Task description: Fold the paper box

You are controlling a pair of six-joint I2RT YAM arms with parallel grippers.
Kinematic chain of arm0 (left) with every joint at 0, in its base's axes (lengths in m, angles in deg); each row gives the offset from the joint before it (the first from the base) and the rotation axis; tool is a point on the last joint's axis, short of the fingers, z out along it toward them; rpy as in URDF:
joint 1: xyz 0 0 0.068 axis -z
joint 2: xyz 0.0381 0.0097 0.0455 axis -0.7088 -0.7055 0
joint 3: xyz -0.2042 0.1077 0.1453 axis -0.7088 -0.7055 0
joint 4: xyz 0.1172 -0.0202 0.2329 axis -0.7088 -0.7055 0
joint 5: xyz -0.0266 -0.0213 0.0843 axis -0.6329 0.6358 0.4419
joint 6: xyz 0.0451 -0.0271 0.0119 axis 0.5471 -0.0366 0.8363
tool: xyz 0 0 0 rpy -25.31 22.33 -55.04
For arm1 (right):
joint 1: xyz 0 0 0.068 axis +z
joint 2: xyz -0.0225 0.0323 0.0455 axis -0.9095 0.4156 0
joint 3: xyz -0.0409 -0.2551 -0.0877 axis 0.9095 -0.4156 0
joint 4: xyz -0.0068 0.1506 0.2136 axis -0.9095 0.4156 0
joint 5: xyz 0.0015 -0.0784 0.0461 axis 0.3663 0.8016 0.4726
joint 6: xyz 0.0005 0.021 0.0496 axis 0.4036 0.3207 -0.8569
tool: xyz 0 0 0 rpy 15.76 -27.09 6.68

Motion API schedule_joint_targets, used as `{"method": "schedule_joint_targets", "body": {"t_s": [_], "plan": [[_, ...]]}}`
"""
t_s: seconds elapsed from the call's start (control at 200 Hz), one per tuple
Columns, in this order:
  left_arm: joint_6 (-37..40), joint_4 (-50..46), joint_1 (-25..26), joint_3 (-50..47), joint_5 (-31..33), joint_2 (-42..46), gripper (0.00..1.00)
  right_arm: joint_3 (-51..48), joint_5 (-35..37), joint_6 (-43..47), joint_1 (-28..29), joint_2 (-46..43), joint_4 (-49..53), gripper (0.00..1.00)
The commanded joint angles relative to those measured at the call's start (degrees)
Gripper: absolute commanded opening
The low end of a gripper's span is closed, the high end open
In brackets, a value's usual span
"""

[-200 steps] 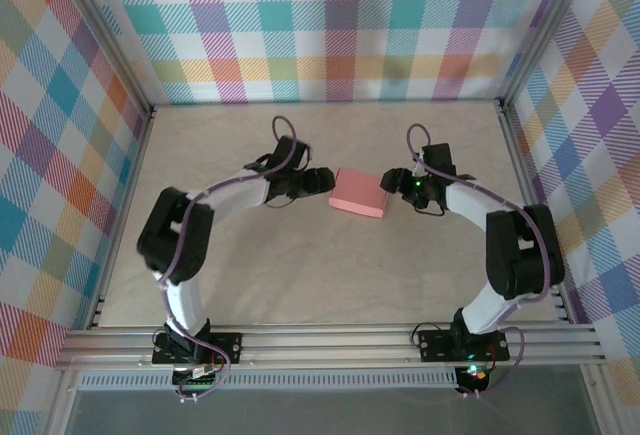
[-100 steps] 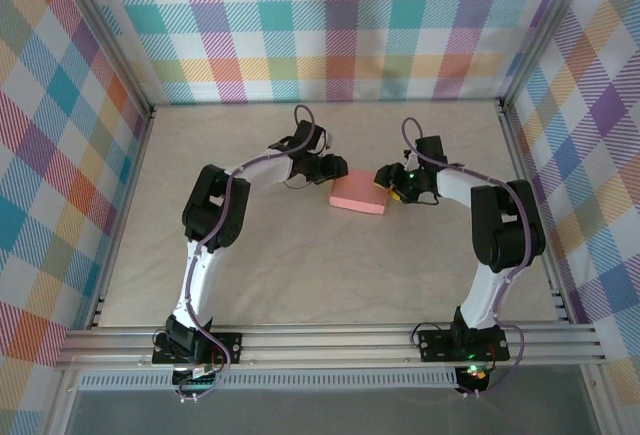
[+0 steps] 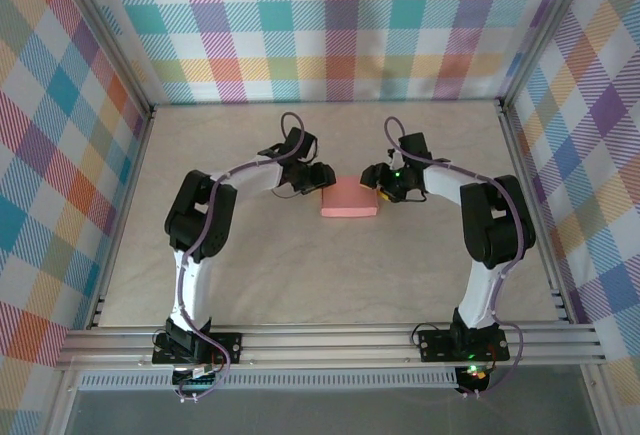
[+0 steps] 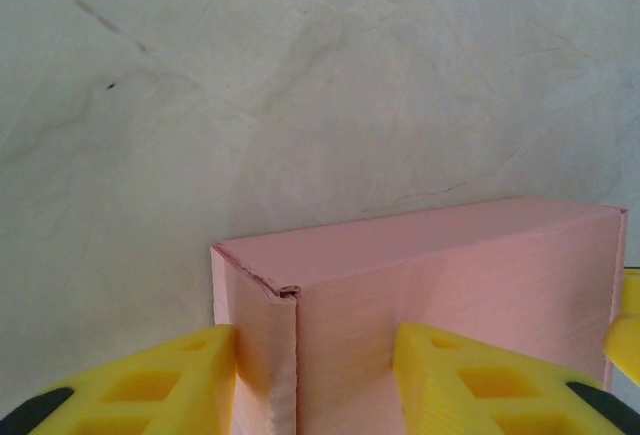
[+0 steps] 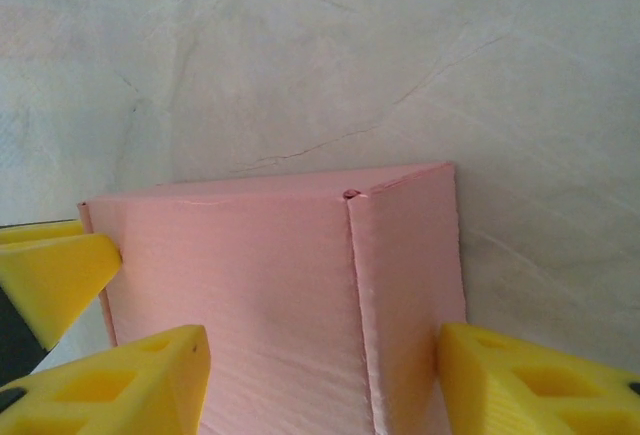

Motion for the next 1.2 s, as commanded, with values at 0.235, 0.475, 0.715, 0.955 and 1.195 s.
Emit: {"method": "schedule_joint_targets", "body": {"t_s": [0.235, 0.475, 0.715, 0.955, 1.195], "plan": [[5.8, -0.4, 1.9, -5.5, 8.2, 12.3, 0.75, -3.6, 8.2, 5.5, 0.9, -10.6, -0.2, 0.92], [15.3, 10.6, 0.8, -21.0, 23.4, 29.0, 0.89, -17.3, 20.2, 17.8, -1.3, -28.1, -8.5, 1.00], [29.2, 27.2, -0.7, -45.7, 40.4, 48.8, 0.98, -37.8, 33.5, 32.9, -5.0, -42.0, -29.4, 1.00], [40.9, 46.9, -7.0, -61.5, 44.1, 48.8, 1.00, -45.6, 28.4, 34.9, -10.6, -31.5, -52.2, 1.00], [41.1, 62.7, -16.6, -64.8, 29.6, 39.9, 1.00, -47.4, 20.6, 35.8, -14.9, -22.6, -64.7, 1.00]]}}
